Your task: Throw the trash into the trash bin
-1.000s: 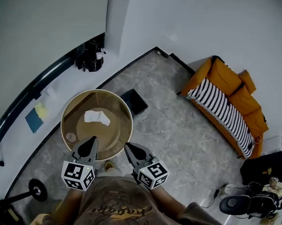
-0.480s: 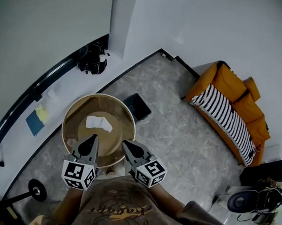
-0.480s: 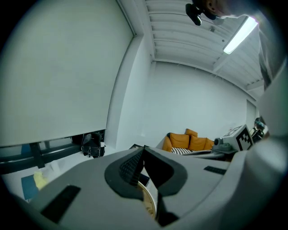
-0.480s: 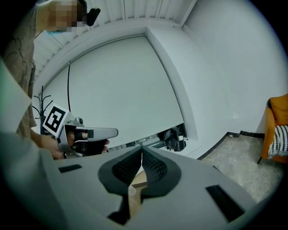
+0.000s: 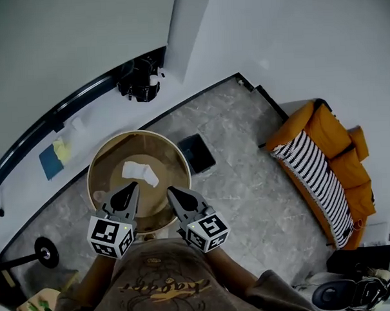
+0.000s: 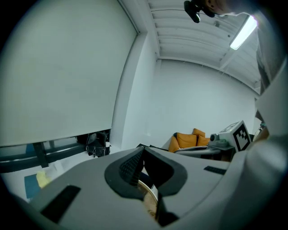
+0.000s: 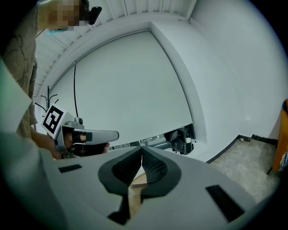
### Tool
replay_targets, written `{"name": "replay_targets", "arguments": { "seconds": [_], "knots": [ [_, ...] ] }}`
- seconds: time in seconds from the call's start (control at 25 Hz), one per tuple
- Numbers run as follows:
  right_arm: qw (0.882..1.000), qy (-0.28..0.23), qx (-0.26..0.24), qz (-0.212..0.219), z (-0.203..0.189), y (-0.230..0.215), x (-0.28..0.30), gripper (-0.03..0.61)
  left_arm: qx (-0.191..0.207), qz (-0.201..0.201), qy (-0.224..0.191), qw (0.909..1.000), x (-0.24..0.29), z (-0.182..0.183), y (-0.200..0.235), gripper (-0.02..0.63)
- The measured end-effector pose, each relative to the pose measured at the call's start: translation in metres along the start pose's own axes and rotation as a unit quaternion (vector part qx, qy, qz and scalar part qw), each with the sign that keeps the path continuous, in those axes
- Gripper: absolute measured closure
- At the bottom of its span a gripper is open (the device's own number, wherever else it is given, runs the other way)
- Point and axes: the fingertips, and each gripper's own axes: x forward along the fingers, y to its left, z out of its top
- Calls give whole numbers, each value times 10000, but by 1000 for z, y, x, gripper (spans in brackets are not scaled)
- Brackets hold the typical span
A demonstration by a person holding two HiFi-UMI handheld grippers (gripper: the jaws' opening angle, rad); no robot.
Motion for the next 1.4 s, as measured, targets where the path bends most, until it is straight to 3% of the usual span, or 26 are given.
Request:
{"name": "replay_targets", "arguments": {
  "seconds": [0.44,0.8,1.0,1.4],
  "knots": [
    [9995,199,20,259,-1,-15,33,560,-159,237,188,9994,24,-13,24,595],
    [9982,360,-116,473,-22,-44,78,560,-337,500,321,9977,50,-50,54,595],
    [9974,456,-98,550,-55,-67,108,560,-258,613,412,9969,75,-87,71,595],
    [9971,534,-71,542,-137,-105,148,558,-566,818,325,9945,121,-171,106,595]
  ]
}}
